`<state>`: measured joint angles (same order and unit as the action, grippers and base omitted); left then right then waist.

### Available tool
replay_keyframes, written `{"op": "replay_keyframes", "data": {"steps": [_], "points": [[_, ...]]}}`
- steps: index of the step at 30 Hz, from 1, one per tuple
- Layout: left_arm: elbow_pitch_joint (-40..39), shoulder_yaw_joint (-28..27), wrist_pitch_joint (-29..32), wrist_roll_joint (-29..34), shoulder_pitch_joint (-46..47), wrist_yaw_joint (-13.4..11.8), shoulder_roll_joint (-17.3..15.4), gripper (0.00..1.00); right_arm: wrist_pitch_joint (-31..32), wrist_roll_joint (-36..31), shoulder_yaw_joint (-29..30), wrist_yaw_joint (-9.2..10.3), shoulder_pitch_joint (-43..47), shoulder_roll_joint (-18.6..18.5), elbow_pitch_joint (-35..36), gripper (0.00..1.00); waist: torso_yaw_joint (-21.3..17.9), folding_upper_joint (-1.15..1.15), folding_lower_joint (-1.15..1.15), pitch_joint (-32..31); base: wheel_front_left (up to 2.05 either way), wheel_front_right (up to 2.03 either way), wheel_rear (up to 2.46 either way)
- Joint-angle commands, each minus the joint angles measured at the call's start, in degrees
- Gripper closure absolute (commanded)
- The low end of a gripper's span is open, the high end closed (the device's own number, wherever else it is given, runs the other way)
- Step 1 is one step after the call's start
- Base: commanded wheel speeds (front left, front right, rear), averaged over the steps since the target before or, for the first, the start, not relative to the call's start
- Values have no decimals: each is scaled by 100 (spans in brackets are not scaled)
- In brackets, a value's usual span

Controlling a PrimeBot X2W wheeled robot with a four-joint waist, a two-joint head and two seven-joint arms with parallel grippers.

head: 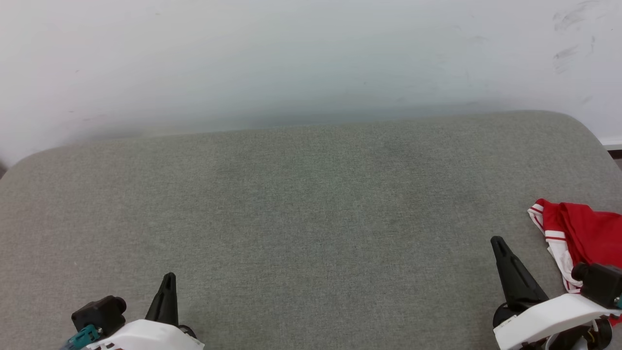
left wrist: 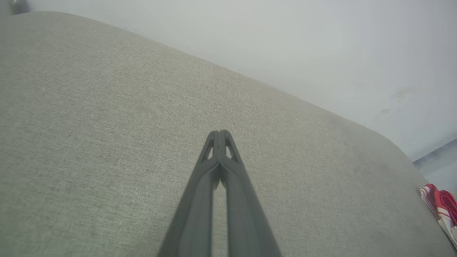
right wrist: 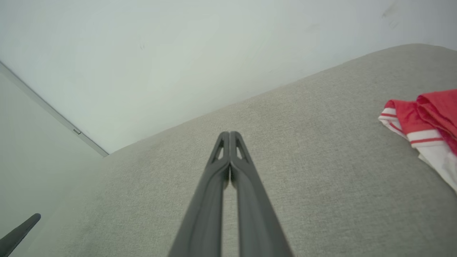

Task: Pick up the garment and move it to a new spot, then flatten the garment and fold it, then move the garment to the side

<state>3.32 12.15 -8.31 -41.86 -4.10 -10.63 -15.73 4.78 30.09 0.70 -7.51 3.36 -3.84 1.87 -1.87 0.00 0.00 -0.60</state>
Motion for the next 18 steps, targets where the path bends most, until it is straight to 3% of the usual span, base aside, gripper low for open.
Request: {"op": "replay_keyframes", "data": {"steps": [1,18], "points": [[-29,-105,34,-192,170,64,-8,100,-33,245,14,1,-222,-50,21,100,3,0,0,1,0,0,0],[246,-469,330,-1407,399,491,257,100,-44,1737,81,1,-408,-72,-357,100,33,0,0,14,0,0,0]]}}
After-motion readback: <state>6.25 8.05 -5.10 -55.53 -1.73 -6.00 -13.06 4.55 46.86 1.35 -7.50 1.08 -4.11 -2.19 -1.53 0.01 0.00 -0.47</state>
